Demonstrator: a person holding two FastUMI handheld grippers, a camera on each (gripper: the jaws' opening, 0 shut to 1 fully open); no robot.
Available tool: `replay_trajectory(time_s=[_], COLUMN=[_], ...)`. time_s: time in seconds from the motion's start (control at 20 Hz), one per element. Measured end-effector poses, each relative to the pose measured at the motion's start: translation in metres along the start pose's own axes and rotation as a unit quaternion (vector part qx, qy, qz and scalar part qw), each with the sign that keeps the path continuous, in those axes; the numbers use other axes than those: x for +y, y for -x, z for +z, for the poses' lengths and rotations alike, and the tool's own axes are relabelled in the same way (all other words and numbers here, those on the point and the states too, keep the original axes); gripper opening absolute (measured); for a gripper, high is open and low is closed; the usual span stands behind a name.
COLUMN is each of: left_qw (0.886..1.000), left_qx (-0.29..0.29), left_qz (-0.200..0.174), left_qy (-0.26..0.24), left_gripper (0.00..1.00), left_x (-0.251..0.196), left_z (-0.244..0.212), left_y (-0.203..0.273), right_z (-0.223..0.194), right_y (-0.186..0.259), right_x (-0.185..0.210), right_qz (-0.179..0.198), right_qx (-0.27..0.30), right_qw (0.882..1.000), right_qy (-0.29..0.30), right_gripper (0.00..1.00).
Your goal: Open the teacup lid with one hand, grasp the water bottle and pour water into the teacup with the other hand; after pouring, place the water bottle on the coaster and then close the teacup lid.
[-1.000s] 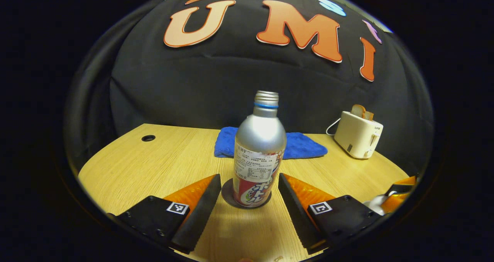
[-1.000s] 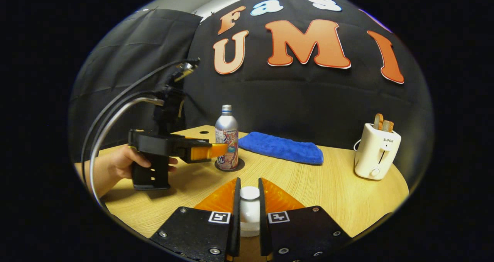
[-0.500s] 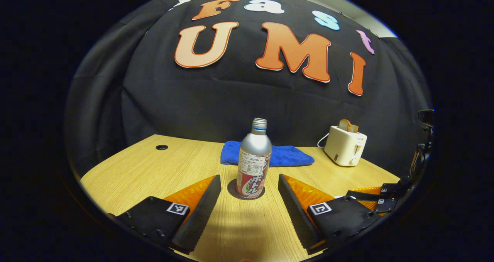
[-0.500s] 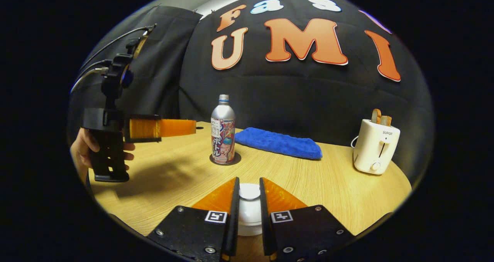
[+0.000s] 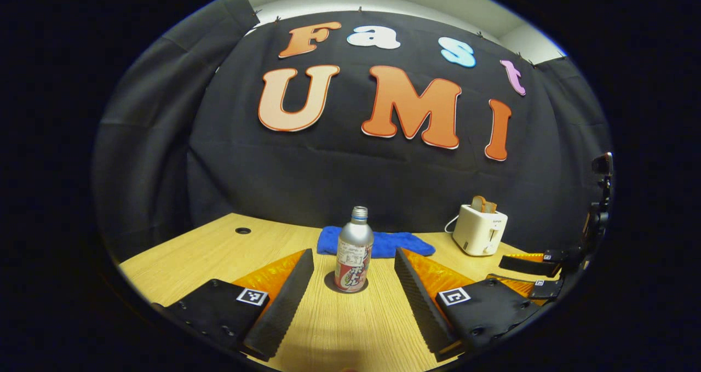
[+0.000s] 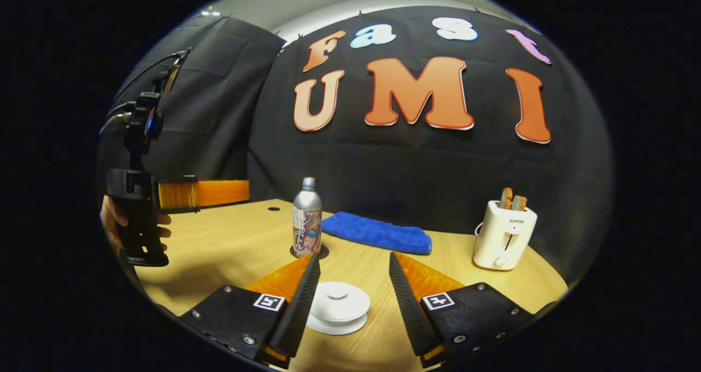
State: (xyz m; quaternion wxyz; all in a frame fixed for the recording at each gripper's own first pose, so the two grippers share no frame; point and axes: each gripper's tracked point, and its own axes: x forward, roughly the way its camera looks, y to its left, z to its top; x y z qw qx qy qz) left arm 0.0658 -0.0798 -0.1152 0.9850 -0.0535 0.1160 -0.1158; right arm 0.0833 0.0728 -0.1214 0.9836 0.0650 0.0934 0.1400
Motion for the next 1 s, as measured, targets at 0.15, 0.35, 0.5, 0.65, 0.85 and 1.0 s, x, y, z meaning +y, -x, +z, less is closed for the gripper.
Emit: replay_trajectory(time_s=[0.15,0.35,0.5,0.65,0.85,1.0], left_qw=[1.0,0.998,0.997,0.995,0.994,0.994], left_qx=[-0.02,-0.054,-0.075,-0.089,-0.09,-0.09], left_qz=[-0.004,0.006,0.019,0.039,0.04,0.044], left_qy=[-0.011,-0.014,-0.023,-0.039,-0.046,-0.052], left_gripper=[0.94,0.97,1.0,0.97,0.94,0.97], left_x=[-0.008,-0.012,-0.011,-0.008,-0.015,-0.017], left_z=[0.016,0.039,0.049,0.05,0.045,0.042], left_y=[0.018,0.041,0.059,0.069,0.08,0.086], right_z=[0.027,0.063,0.076,0.082,0.079,0.075], right_y=[0.021,0.046,0.061,0.07,0.078,0.081], right_x=[-0.009,-0.018,-0.019,-0.023,-0.025,-0.028], right_qz=[-0.016,-0.035,-0.044,-0.062,-0.07,-0.076], right_qx=[-0.032,-0.073,-0.09,-0.105,-0.106,-0.102], right_qw=[0.999,0.996,0.994,0.992,0.992,0.992], right_qy=[0.017,0.031,0.035,0.039,0.024,0.021], right_gripper=[0.81,0.83,0.85,0.86,0.87,0.87])
